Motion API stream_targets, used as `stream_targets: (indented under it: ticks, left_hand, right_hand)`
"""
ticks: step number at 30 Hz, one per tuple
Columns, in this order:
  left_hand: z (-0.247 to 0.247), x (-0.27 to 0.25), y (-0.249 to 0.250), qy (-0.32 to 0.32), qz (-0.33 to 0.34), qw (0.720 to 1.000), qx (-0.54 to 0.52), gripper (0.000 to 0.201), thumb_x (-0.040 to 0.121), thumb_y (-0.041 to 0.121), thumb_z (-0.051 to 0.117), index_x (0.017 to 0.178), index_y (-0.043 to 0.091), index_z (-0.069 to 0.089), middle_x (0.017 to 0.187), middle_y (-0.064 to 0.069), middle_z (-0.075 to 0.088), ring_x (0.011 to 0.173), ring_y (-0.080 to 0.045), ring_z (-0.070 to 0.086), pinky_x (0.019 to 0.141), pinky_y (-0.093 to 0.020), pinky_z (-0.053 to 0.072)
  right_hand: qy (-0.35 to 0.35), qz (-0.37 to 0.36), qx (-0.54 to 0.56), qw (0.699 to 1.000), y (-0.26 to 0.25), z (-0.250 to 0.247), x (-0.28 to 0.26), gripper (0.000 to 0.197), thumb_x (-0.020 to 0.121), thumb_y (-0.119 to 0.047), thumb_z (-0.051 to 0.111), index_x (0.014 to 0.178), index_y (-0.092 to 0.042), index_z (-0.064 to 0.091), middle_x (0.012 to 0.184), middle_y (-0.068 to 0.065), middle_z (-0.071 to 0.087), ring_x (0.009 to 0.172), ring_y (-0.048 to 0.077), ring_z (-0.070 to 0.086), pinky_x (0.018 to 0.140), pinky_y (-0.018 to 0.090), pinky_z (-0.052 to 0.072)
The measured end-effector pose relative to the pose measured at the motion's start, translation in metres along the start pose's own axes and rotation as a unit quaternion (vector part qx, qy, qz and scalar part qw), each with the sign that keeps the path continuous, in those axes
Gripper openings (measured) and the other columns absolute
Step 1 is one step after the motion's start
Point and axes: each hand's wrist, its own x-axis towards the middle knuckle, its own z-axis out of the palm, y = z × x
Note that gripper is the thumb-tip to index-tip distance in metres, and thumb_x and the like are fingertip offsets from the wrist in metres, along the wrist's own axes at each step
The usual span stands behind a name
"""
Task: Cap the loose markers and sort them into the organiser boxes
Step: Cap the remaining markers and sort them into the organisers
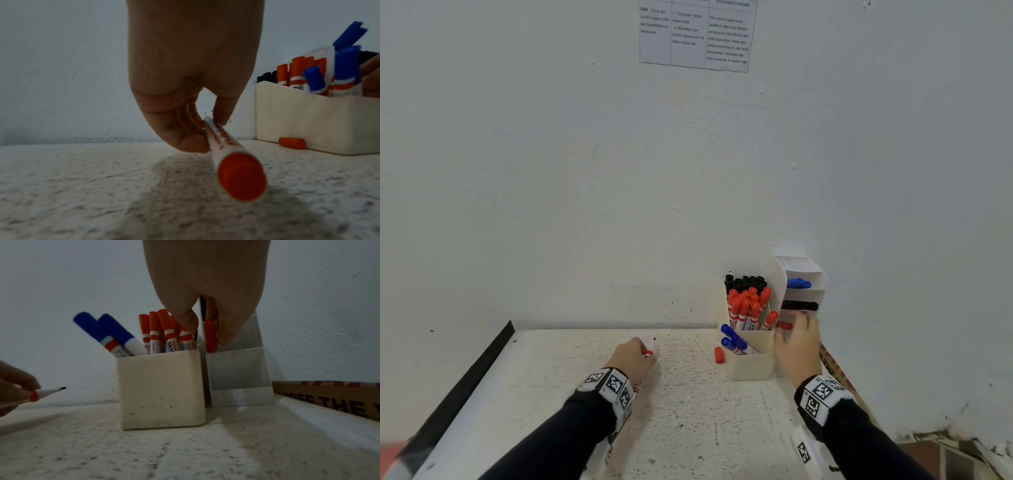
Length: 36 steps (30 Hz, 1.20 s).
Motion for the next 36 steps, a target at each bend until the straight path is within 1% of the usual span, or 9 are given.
stream_targets:
  ticks: [3, 5, 10, 13, 15, 18, 23, 31, 36]
  left_hand:
    - [0.001, -0.005, 0.001, 0.009, -0.003, 1.000, -0.009, 0.017, 0.092, 0.029, 0.050, 0.092, 0.013, 0.046, 0.091, -0.006, 0.053, 0.077, -0.021, 0.054, 0.061, -0.024, 0.039]
    - [0.001, -0.010, 0.001, 0.015, -0.007, 1.000, -0.019, 0.017, 0.093, 0.029, 0.049, 0.091, 0.013, 0.046, 0.091, -0.007, 0.054, 0.078, -0.021, 0.053, 0.065, -0.024, 0.039]
    - [-0.002, -0.020, -0.003, 0.025, -0.026, 0.999, -0.026, 0.020, 0.093, 0.028, 0.048, 0.101, 0.010, 0.049, 0.094, -0.006, 0.052, 0.081, -0.020, 0.053, 0.069, -0.026, 0.041]
    - [-0.006, -0.026, -0.009, 0.035, -0.038, 0.998, -0.034, 0.024, 0.093, 0.029, 0.048, 0.106, 0.008, 0.051, 0.100, -0.008, 0.056, 0.083, -0.019, 0.052, 0.070, -0.026, 0.041]
    - [-0.009, -0.030, -0.013, 0.037, -0.042, 0.998, -0.036, 0.026, 0.093, 0.030, 0.047, 0.107, 0.009, 0.051, 0.104, -0.009, 0.059, 0.083, -0.019, 0.052, 0.071, -0.025, 0.042]
    - [-0.013, -0.036, -0.021, 0.029, -0.046, 0.998, -0.036, 0.023, 0.094, 0.032, 0.046, 0.103, 0.011, 0.050, 0.100, -0.008, 0.058, 0.082, -0.019, 0.052, 0.072, -0.025, 0.042]
    - [-0.017, -0.043, -0.035, 0.011, -0.055, 0.998, -0.041, 0.030, 0.094, 0.032, 0.045, 0.113, 0.009, 0.050, 0.113, -0.011, 0.060, 0.085, -0.020, 0.054, 0.077, -0.027, 0.046]
    - [-0.017, -0.054, -0.044, 0.024, -0.026, 0.998, -0.046, 0.025, 0.095, 0.029, 0.043, 0.112, 0.011, 0.051, 0.109, -0.012, 0.062, 0.078, -0.020, 0.051, 0.067, -0.024, 0.038]
    - [-0.010, -0.056, -0.044, 0.022, 0.000, 0.999, -0.026, 0.023, 0.095, 0.027, 0.044, 0.114, 0.016, 0.051, 0.090, -0.004, 0.056, 0.060, -0.010, 0.045, 0.054, -0.023, 0.035]
  right_hand:
    - [0.123, -0.085, 0.014, 0.989, -0.019, -0.002, -0.007, 0.013, 0.084, -0.007, 0.058, 0.095, -0.001, 0.056, 0.103, 0.011, 0.048, 0.092, 0.014, 0.041, 0.086, 0.030, 0.047]
    - [0.162, -0.205, 0.079, 0.962, -0.043, -0.004, -0.013, 0.009, 0.083, -0.012, 0.050, 0.082, -0.003, 0.052, 0.091, 0.003, 0.041, 0.082, 0.003, 0.035, 0.083, 0.011, 0.043]
    - [-0.088, -0.371, 0.177, 0.907, -0.101, 0.006, -0.044, 0.009, 0.085, -0.015, 0.046, 0.076, -0.014, 0.046, 0.069, -0.015, 0.037, 0.062, -0.004, 0.038, 0.058, 0.009, 0.035]
    - [-0.270, -0.315, 0.114, 0.903, -0.116, 0.031, -0.063, 0.005, 0.088, -0.017, 0.048, 0.088, -0.015, 0.053, 0.077, -0.014, 0.050, 0.064, -0.001, 0.044, 0.061, 0.014, 0.035]
    - [-0.338, -0.237, 0.000, 0.911, -0.115, 0.051, -0.065, 0.027, 0.091, -0.020, 0.045, 0.117, -0.015, 0.052, 0.113, -0.003, 0.054, 0.091, 0.006, 0.051, 0.076, 0.023, 0.036]
    - [-0.384, -0.070, -0.162, 0.906, -0.101, 0.074, -0.060, 0.053, 0.091, -0.026, 0.046, 0.140, -0.012, 0.029, 0.148, 0.009, 0.021, 0.131, 0.030, 0.033, 0.101, 0.033, 0.032]
    - [-0.356, 0.071, -0.241, 0.900, -0.084, 0.091, -0.058, 0.055, 0.092, -0.019, 0.045, 0.139, -0.003, 0.023, 0.147, 0.020, 0.022, 0.134, 0.033, 0.028, 0.109, 0.034, 0.028]
    - [-0.349, 0.039, -0.248, 0.903, -0.083, 0.088, -0.067, 0.033, 0.100, -0.016, 0.033, 0.127, -0.002, 0.045, 0.135, 0.014, 0.048, 0.125, 0.026, 0.047, 0.101, 0.029, 0.035]
    - [-0.382, 0.015, -0.201, 0.902, -0.084, 0.085, -0.073, 0.028, 0.095, -0.018, 0.044, 0.116, -0.003, 0.054, 0.121, 0.015, 0.058, 0.108, 0.029, 0.057, 0.081, 0.030, 0.044]
